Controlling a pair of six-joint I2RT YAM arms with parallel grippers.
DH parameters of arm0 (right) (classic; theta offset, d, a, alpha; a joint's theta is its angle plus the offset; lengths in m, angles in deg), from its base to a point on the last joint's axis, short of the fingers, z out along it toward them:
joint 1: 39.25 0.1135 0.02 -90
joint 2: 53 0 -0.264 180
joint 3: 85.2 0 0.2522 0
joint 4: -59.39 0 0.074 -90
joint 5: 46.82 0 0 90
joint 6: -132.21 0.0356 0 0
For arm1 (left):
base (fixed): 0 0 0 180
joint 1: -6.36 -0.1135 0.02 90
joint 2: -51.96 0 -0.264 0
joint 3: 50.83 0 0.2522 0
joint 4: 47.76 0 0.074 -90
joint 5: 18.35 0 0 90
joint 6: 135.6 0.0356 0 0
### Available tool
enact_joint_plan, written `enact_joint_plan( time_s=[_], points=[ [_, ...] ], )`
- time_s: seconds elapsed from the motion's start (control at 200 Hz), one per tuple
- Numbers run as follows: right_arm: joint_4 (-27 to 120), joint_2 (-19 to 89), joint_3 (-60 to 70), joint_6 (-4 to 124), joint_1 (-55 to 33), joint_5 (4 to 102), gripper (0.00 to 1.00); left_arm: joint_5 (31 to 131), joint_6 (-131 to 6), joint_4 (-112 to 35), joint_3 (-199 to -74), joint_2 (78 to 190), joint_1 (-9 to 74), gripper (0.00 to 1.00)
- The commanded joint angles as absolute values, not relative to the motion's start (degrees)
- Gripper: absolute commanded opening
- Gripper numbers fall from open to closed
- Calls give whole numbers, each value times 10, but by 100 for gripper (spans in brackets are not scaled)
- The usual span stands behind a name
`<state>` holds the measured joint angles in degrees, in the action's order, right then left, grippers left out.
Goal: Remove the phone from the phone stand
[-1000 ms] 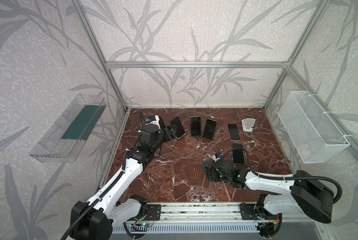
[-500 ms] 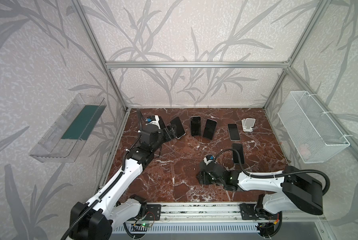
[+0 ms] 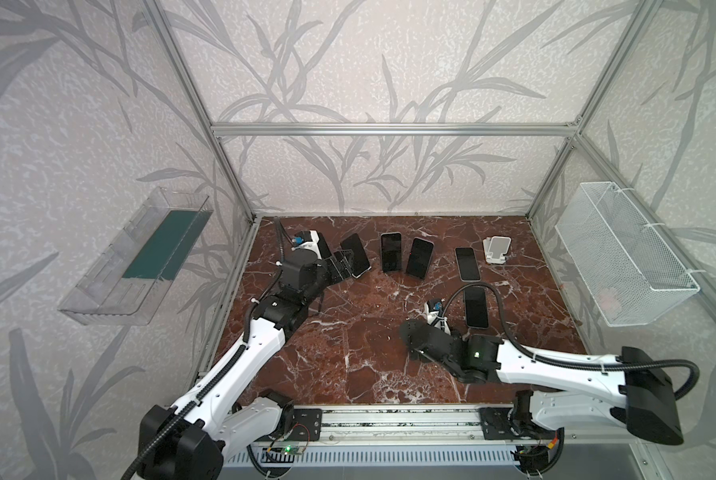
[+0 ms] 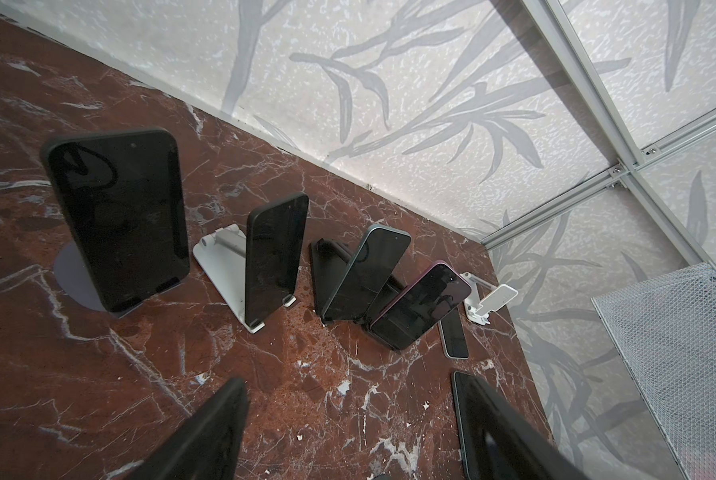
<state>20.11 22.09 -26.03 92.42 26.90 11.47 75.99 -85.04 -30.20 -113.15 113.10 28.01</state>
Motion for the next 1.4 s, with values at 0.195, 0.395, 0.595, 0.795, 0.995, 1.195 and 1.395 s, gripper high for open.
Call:
enact_joint_plan(
  time_s=[0.195, 0.395, 0.595, 0.795, 0.995, 1.195, 1.395],
  points=[
    [260, 318, -228, 891, 235, 117, 99, 756, -845, -312, -1131, 1121, 281, 82],
    [314, 355, -253, 914, 229, 122, 95, 762, -849, -313, -1130, 1124, 281, 83],
    [347, 366, -266, 907, 225, 120, 77, 761, -850, -313, -1132, 1123, 282, 83],
    [361, 364, -274, 902, 224, 111, 68, 758, -849, -312, -1131, 1123, 281, 83],
    [371, 323, -288, 880, 224, 92, 59, 757, -848, -313, -1131, 1123, 282, 83],
    [373, 288, -301, 869, 224, 84, 53, 758, -849, -313, -1130, 1122, 282, 83],
    [342, 208, -285, 794, 158, 68, 51, 763, -849, -316, -1130, 1121, 281, 82]
  ],
)
